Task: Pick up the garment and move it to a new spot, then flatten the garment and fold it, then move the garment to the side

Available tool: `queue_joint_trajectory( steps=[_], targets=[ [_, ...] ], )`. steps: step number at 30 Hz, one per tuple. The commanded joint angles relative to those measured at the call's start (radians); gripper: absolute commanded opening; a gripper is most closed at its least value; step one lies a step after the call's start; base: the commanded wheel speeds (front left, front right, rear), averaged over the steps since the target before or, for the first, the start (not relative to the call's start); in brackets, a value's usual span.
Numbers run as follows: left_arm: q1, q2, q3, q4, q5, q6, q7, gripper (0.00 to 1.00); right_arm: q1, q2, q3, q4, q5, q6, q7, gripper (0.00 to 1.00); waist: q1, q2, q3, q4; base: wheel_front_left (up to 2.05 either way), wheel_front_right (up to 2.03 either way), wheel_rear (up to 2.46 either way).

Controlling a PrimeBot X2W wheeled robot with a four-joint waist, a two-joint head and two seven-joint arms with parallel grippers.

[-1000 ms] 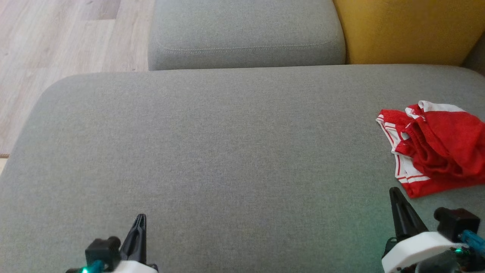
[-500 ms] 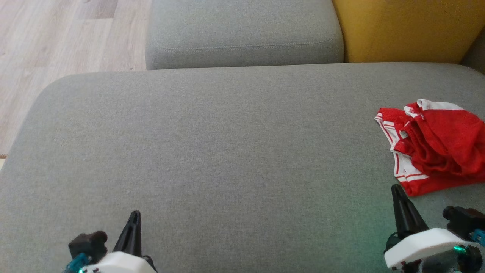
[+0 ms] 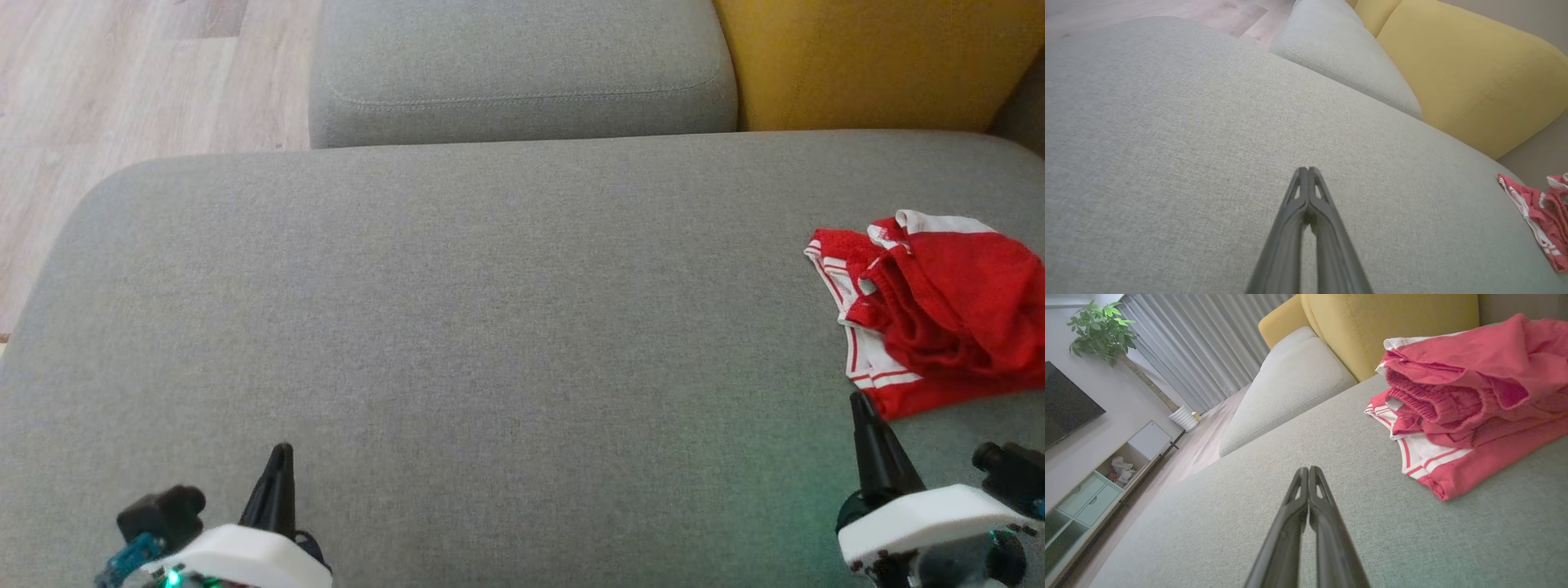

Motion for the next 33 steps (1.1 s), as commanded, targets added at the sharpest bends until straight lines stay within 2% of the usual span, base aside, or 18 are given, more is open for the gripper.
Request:
queue_joint_trajectory(
  steps=[1,33],
  targets=[
    [-0.056,0.001,0.029,-0.025,-0.029,-0.011,0.006,0.00,-0.053,-0.012,-0.001,-0.023,0.033,0.003,-0.002,0.00,0.0000,0.0000,0.001,-0.001,0.00,0.00,0.00],
    [-0.114,-0.034,0.131,-0.002,-0.381,-0.087,0.086,0.00,-0.117,-0.016,-0.018,0.041,0.406,0.004,0.003,0.00,0.0000,0.0000,0.012,-0.014,0.00,0.00,0.00]
  ],
)
